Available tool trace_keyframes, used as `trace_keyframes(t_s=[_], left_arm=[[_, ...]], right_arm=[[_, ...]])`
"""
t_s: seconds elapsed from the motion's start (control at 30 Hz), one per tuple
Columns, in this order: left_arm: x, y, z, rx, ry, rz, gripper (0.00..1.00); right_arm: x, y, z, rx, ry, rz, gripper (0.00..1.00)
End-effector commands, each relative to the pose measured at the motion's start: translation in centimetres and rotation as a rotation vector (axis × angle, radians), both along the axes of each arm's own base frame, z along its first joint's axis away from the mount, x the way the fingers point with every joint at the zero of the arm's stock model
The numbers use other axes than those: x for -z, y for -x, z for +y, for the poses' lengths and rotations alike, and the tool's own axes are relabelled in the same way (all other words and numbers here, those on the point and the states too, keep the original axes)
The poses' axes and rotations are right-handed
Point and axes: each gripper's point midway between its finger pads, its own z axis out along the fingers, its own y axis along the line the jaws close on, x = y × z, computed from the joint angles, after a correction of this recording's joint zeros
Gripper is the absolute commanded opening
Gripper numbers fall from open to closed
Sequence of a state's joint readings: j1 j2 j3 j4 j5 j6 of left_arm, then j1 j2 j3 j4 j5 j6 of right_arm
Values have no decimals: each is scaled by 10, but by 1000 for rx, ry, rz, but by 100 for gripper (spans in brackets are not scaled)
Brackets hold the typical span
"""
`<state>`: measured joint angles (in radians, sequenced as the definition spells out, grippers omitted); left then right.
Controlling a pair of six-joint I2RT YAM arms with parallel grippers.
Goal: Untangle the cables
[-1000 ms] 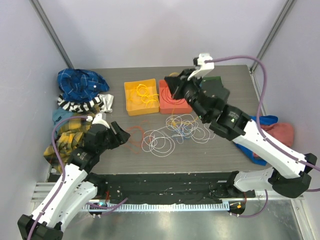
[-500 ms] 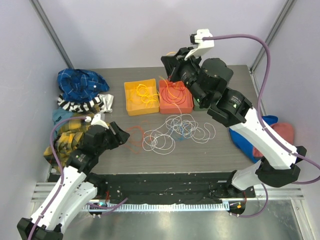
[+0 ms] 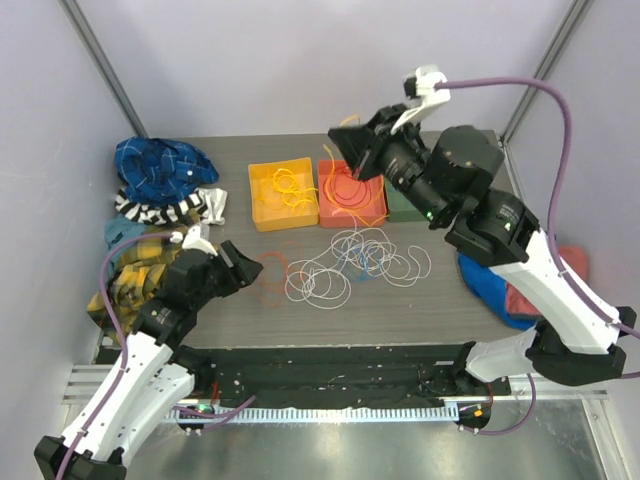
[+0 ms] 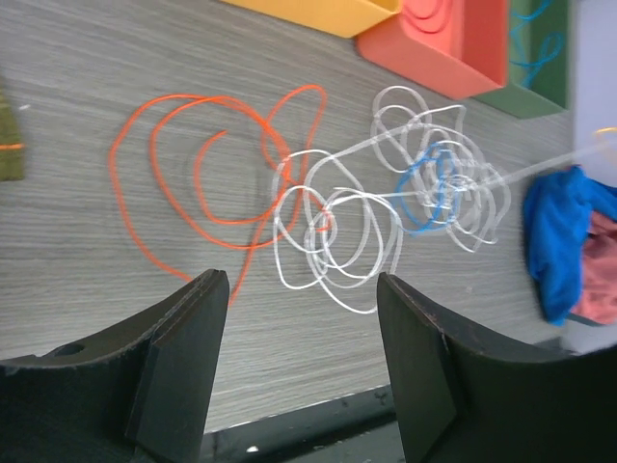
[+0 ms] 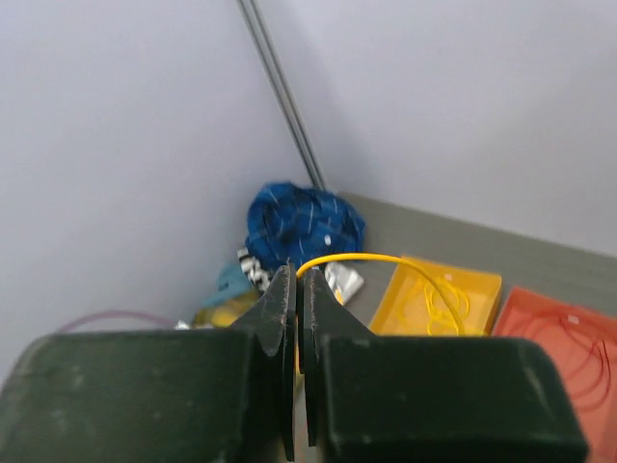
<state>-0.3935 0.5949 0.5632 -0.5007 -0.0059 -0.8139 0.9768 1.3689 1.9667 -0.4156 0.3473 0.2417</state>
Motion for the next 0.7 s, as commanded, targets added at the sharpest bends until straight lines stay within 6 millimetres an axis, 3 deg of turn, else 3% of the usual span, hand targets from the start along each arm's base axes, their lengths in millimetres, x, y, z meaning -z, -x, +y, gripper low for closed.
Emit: trace_keyframes(t_s=[0.0,0.07,0.1,0.2,0.3,0.33,0.43,0.53,0.67], left_arm=[[-45,-10,-25,82,135,-143,69],[-62,-11,-41,140,221,-190,71],[-63,-11,-46,160,247,-194,73],[-67,-15,-70,230,316,-204,86],[-54,-12,-97,299,239,-204,91],[-42,-10,-106,322,195,-185,92],[-30,11,-143,407,84,-227,100],[-18,20,-156,424,8,-254,100],[17,24,-162,424,-67,-202,100]], right_arm=[[80,5,17,-54,108,147,1],[94,9,19,-67,111,171,1],[105,13,20,-76,121,188,1],[114,17,20,-80,128,201,1],[117,21,20,-86,133,204,1],[116,23,19,-91,133,202,1],[114,25,15,-89,129,198,1],[109,27,10,-88,117,185,1],[91,32,2,-90,89,152,1]])
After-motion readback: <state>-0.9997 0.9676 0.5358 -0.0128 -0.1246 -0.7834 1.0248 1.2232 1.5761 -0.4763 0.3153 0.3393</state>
